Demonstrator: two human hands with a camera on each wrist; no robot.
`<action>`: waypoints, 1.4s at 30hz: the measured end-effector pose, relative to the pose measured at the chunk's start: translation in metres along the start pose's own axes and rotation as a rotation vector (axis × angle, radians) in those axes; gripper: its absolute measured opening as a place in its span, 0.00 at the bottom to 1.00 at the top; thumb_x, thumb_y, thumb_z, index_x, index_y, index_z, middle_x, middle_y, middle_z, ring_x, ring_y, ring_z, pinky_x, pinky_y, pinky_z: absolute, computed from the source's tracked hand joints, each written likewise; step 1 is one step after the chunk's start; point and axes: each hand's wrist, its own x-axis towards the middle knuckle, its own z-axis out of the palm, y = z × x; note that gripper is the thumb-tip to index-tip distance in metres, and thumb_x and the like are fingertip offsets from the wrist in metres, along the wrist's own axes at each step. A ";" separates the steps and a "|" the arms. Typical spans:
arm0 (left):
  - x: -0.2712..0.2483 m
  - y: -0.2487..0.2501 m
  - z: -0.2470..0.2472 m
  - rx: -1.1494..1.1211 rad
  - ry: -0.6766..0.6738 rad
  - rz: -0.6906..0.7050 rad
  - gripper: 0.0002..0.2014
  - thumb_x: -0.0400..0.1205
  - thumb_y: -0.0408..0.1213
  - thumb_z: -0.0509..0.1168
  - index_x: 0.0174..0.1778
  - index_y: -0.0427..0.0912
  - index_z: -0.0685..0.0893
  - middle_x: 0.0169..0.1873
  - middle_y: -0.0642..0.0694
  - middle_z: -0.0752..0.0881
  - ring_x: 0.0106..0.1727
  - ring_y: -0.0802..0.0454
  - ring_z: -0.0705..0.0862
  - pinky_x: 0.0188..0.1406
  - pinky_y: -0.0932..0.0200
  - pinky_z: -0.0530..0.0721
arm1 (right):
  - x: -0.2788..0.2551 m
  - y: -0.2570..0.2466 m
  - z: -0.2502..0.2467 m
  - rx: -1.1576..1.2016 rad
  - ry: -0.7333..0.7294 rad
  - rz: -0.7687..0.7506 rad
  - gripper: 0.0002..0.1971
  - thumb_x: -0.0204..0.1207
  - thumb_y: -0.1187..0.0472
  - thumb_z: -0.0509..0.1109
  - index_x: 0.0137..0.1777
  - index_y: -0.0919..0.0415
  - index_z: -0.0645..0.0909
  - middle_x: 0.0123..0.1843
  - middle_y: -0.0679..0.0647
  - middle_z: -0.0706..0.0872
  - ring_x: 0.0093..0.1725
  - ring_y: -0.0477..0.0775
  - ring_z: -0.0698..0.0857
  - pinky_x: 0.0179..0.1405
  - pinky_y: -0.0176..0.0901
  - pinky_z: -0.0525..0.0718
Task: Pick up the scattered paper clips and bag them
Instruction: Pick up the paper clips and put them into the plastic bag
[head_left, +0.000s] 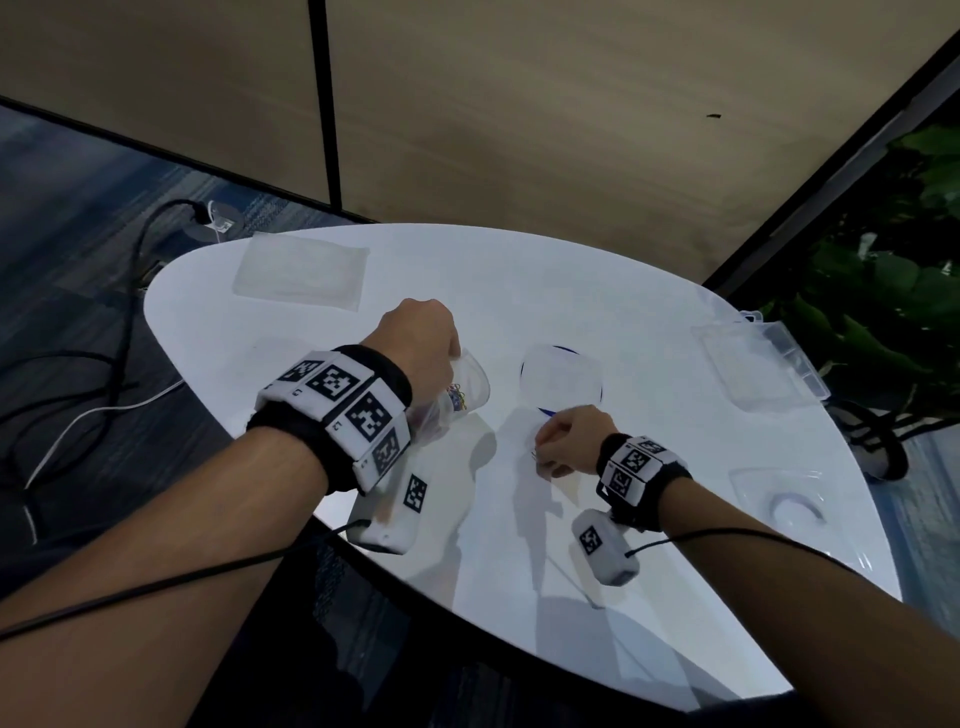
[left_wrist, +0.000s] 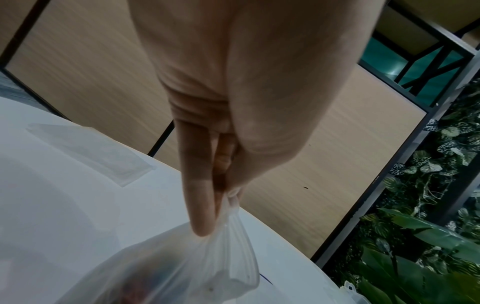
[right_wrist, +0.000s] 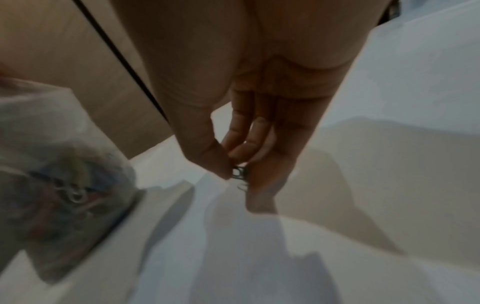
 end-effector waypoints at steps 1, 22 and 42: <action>0.000 0.000 0.000 -0.008 -0.012 -0.002 0.14 0.82 0.25 0.63 0.60 0.40 0.88 0.58 0.40 0.88 0.56 0.41 0.89 0.56 0.56 0.86 | -0.002 -0.008 -0.003 0.061 -0.011 -0.048 0.07 0.66 0.73 0.79 0.40 0.64 0.86 0.35 0.60 0.90 0.31 0.55 0.90 0.37 0.47 0.92; 0.001 -0.007 -0.003 -0.076 -0.101 0.168 0.22 0.82 0.25 0.59 0.70 0.43 0.83 0.43 0.48 0.92 0.41 0.55 0.88 0.52 0.57 0.89 | -0.063 -0.073 0.011 -0.135 0.300 -0.792 0.05 0.70 0.54 0.80 0.39 0.54 0.88 0.31 0.45 0.89 0.32 0.44 0.86 0.41 0.35 0.85; 0.004 -0.028 -0.006 0.052 0.037 0.027 0.11 0.81 0.32 0.68 0.37 0.44 0.94 0.28 0.54 0.85 0.36 0.51 0.86 0.45 0.57 0.88 | -0.032 -0.082 0.015 -0.501 0.315 -0.841 0.09 0.79 0.50 0.65 0.45 0.49 0.86 0.37 0.45 0.79 0.40 0.50 0.78 0.43 0.46 0.79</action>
